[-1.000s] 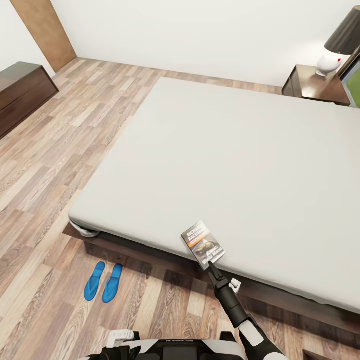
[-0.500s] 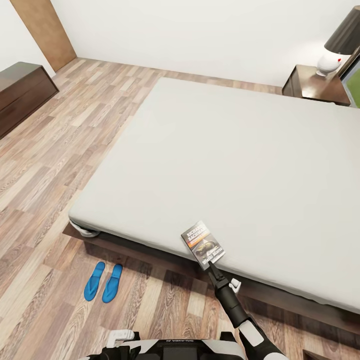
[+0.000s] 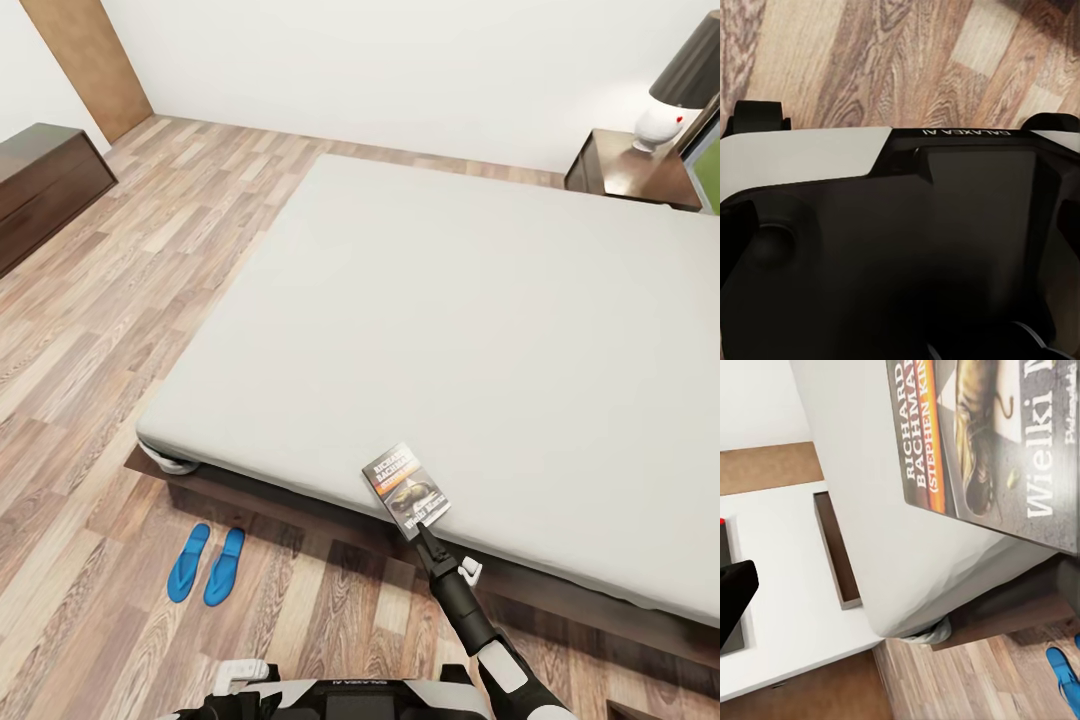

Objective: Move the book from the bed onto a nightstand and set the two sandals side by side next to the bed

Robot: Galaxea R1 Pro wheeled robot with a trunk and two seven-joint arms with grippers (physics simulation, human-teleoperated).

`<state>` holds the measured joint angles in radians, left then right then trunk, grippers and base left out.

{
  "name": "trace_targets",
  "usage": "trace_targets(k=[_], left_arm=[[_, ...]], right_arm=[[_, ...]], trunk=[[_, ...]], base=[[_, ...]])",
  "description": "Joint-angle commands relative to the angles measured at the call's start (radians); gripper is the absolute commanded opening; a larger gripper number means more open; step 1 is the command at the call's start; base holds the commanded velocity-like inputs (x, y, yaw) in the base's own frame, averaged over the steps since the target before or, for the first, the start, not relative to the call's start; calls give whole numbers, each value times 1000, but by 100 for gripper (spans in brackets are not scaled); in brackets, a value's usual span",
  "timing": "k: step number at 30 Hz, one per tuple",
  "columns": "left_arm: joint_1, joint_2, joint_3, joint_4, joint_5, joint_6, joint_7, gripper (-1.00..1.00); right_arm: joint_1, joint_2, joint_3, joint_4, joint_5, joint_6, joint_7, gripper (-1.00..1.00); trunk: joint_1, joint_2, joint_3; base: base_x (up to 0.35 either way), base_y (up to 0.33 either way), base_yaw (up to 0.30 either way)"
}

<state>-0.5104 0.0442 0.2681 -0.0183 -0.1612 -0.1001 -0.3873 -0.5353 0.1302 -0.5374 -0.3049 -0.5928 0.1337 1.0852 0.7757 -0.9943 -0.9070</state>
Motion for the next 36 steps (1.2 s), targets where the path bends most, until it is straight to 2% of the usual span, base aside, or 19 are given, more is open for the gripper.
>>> trace_targets(k=[1,4,13,21,26,36], left_arm=[[0,0,8,1,-11,-4,-2,100],[0,0,8,1,-11,-4,-2,100],[0,0,8,1,-11,-4,-2,100],[0,0,8,1,-11,-4,-2,100],[0,0,8,1,-11,-4,-2,100],[0,0,8,1,-11,-4,-2,100]], right_arm=[[0,0,0,0,-8,10,2,100],[0,0,0,0,-8,10,2,100],[0,0,0,0,-8,10,2,100],[0,0,0,0,-8,10,2,100],[0,0,0,0,-8,10,2,100],[0,0,0,0,-8,10,2,100]], trunk=[[4,-8,-4],[16,-29,-13],[16,-29,-13],[46,-85,-38],[46,-85,-38],[85,-155,-70]], base=[[0,0,0],[0,0,0],[0,0,0],[0,0,0],[0,0,0],[0,0,0]])
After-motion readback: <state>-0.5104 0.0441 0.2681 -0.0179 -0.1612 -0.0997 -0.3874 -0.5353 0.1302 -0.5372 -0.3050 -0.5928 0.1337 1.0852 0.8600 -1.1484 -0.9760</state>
